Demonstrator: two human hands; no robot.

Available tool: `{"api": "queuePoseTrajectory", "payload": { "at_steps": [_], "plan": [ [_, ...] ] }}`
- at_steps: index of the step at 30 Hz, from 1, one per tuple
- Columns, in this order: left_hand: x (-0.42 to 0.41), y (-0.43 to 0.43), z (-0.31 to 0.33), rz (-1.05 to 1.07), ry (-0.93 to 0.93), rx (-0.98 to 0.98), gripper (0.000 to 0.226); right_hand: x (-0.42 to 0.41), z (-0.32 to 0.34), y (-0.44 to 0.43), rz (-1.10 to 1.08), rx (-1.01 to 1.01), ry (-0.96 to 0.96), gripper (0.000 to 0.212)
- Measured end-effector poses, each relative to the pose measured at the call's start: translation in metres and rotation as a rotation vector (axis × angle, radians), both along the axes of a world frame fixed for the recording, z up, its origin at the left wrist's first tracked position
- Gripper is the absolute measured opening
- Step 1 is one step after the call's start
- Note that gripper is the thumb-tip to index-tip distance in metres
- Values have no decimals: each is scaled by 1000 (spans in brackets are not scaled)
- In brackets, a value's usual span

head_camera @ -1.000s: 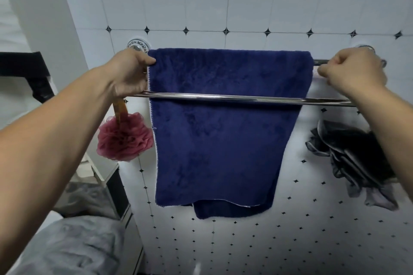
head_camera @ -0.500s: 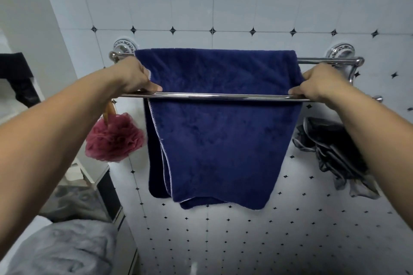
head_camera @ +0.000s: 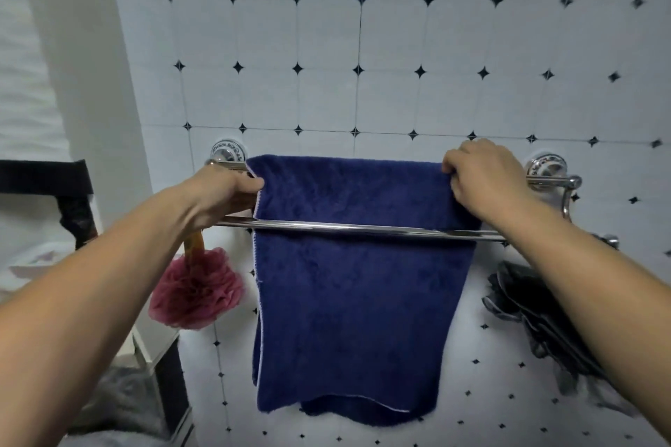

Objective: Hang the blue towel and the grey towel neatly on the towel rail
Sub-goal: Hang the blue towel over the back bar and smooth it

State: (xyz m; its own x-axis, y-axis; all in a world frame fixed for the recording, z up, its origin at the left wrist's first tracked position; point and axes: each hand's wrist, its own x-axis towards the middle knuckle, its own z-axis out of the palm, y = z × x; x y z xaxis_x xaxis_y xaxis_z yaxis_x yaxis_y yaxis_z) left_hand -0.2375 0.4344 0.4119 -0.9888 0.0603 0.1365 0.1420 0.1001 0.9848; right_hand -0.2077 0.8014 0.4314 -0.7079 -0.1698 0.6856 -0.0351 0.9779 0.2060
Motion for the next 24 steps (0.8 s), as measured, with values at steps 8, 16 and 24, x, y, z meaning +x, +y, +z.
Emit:
{"api": "queuePoseTrajectory", "payload": {
  "at_steps": [8, 16, 24],
  "plan": [
    [-3, 5, -5, 217, 52, -104, 9, 0, 35, 25, -134, -7, 6, 20],
    [-5, 26, -1, 204, 80, -174, 7, 9, 6, 25, -216, -424, 29, 39],
    [3, 37, -6, 420, 139, -628, 29, 52, -23, 12, -17, -794, 234, 30]
  ]
}}
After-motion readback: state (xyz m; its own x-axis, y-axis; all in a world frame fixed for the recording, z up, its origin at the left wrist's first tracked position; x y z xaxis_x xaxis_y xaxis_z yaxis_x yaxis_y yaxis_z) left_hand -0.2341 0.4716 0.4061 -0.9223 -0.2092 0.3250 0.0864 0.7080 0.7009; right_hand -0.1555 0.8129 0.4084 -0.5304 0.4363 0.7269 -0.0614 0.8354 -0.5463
